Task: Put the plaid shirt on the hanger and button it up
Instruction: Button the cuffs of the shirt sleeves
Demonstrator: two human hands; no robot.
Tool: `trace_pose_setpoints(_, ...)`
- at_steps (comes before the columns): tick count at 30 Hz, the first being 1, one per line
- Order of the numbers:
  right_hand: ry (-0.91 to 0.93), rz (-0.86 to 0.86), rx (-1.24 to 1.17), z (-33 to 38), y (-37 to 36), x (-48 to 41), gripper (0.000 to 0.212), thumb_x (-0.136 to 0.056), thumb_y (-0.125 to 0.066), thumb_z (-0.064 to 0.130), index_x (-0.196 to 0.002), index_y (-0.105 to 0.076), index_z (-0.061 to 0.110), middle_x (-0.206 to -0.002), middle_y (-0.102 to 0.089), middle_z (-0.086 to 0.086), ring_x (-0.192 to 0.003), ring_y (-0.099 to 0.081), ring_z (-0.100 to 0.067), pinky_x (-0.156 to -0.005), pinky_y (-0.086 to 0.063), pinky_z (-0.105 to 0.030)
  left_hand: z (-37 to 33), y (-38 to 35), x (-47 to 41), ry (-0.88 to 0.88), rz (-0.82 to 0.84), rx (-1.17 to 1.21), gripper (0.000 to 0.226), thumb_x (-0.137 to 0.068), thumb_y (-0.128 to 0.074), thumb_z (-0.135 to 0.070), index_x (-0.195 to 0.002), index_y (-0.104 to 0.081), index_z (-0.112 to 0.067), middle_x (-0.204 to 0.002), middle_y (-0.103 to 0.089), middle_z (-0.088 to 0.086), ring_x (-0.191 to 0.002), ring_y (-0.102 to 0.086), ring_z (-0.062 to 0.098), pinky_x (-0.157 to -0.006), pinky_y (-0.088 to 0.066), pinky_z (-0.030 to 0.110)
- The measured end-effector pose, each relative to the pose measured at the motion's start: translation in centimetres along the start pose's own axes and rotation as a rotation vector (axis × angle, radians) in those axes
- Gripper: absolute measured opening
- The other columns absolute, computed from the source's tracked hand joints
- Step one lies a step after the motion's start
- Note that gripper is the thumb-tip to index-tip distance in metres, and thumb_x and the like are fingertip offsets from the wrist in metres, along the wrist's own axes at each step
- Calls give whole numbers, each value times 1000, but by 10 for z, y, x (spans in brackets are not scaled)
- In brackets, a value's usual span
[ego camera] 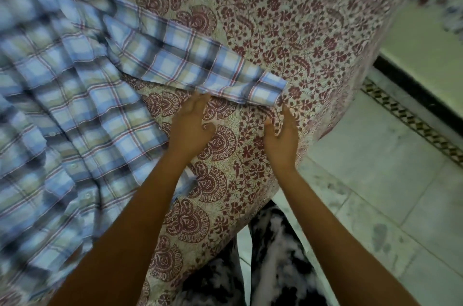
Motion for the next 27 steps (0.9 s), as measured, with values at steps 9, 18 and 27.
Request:
trace_pose_setpoints(9, 400, 171, 174, 51, 19, 109, 61, -94, -31, 45, -145, -26, 12, -150, -31, -10, -139, -28, -25, -113, -25, -43, -27, 50, 145, 53, -191, 143, 62, -81, -46, -37, -141, -35, -24, -149, -35, 8, -138, -33, 27, -110, -34, 49)
trace_pose_setpoints(18, 588, 222, 222, 76, 58, 172, 60, -86, -34, 34, -139, -38, 8, -142, -44, -12, -132, -40, -30, -110, -28, -53, -42, 80, 243, 218, -402, 43, 62, -88, -55, -33, -144, -30, -19, -150, -33, 10, -137, -33, 30, -109, -31, 52)
trace_pose_setpoints(27, 733, 379, 248, 104, 47, 250, 66, -82, -29, 39, -140, -37, 9, -146, -39, -12, -136, -33, -30, -112, -22, -44, -36, 120, 324, 321, -584, 33, 66, -90, -55, -31, -146, -22, -20, -153, -27, 6, -139, -28, 27, -112, -28, 47)
Point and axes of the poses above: each hand's wrist, its own x-axis away from the middle knuckle, its own y-axis out of the back of the hand, z = x × y, the point moved 4 cm from there along -x, towards the middle knuckle
